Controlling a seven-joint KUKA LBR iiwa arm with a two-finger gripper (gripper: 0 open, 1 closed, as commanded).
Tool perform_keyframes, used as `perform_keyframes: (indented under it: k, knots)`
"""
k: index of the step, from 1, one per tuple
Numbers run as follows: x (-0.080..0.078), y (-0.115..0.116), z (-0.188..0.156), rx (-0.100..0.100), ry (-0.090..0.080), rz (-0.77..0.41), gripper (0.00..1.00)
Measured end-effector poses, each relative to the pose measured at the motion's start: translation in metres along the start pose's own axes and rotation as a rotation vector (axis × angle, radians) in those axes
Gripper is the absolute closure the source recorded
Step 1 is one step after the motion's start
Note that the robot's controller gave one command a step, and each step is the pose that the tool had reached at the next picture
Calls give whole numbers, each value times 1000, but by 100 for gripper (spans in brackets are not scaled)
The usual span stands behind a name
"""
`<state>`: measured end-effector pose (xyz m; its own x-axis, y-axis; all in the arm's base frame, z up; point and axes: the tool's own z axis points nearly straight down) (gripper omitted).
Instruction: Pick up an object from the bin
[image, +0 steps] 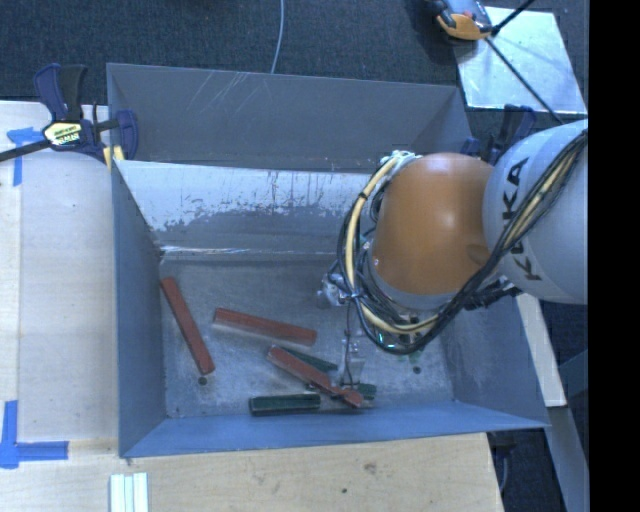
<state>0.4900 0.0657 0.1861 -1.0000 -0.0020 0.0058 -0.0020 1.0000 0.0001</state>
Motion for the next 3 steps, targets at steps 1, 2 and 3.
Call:
perform_keyframes:
  k: [1,2,3]
  knots:
    - [-2,0,-4,-1,-8,2,0]
    - [-5,4,33,-1,-14,74,0]
    - [-38,5,113,-1,-18,-12,100]
